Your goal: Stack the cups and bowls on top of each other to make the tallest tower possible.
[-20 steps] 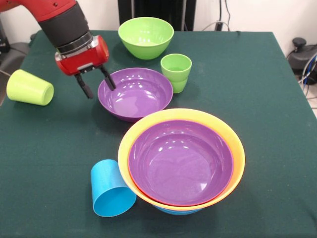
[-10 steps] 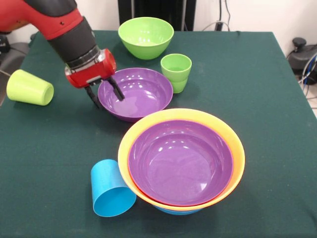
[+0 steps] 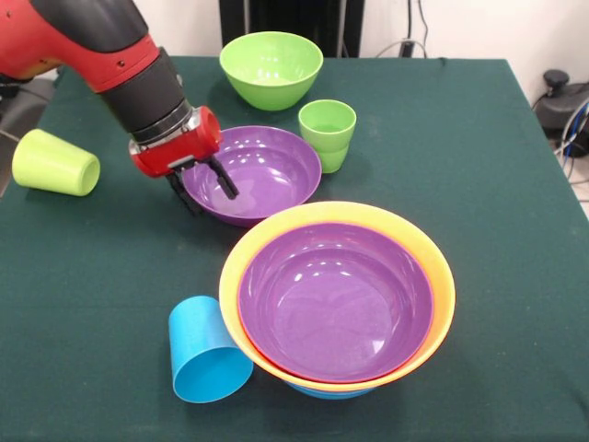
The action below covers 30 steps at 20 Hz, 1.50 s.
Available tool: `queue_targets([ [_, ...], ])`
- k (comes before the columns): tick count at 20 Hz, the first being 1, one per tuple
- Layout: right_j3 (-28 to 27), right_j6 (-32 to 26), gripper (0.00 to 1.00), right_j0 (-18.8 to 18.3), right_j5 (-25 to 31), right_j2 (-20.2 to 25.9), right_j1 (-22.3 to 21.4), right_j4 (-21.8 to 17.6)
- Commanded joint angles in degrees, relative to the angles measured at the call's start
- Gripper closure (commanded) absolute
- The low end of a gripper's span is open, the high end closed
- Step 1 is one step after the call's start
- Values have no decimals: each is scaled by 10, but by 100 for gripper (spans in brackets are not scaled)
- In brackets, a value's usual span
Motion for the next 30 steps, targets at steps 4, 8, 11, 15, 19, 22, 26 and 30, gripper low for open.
queue_targets([
  [4,-61,-173,100,12,56,-17,15,-43],
  [8,-59,-173,100,9,56,-15,15,-43],
  [11,-57,-166,100,12,55,-16,10,-44],
  [15,-48,-141,100,20,46,-18,-7,-44],
  [19,-13,-37,100,56,34,-27,-98,-31],
  [22,4,30,100,101,57,-32,-194,-9],
  [26,-11,96,100,167,82,-64,-273,17],
  [30,-55,106,100,216,114,-98,-298,36],
])
